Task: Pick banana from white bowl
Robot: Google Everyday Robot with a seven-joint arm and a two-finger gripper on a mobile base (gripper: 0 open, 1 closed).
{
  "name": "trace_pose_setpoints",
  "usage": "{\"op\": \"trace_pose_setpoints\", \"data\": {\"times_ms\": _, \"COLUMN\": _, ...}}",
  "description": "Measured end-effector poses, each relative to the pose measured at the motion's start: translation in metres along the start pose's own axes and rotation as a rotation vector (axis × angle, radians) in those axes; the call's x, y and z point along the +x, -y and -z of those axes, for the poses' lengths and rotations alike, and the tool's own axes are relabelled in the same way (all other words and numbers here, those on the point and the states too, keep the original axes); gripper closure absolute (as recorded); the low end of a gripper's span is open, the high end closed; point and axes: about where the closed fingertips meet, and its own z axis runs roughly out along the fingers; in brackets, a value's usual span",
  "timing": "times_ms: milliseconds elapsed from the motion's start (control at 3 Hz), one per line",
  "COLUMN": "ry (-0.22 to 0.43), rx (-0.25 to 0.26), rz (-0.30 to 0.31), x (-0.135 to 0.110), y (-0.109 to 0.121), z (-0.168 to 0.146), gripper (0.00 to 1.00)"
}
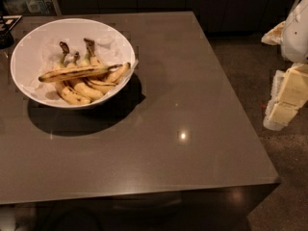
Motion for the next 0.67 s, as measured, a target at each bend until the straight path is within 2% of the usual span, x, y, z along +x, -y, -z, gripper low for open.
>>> {"op": "trace_pose_setpoints", "data": {"times_ms": 333, "ry": 0.0, "rx": 0.0, "rz": 0.0, "x": 0.0, "y": 0.0, "z": 0.0, "gripper": 0.0}}
{"op": "trace_pose_setpoints", "data": {"times_ms": 667, "ry": -0.025, "rx": 0.022, "rz": 0.015, "x": -0.0085, "y": 0.001, "z": 0.0007, "gripper": 0.0}}
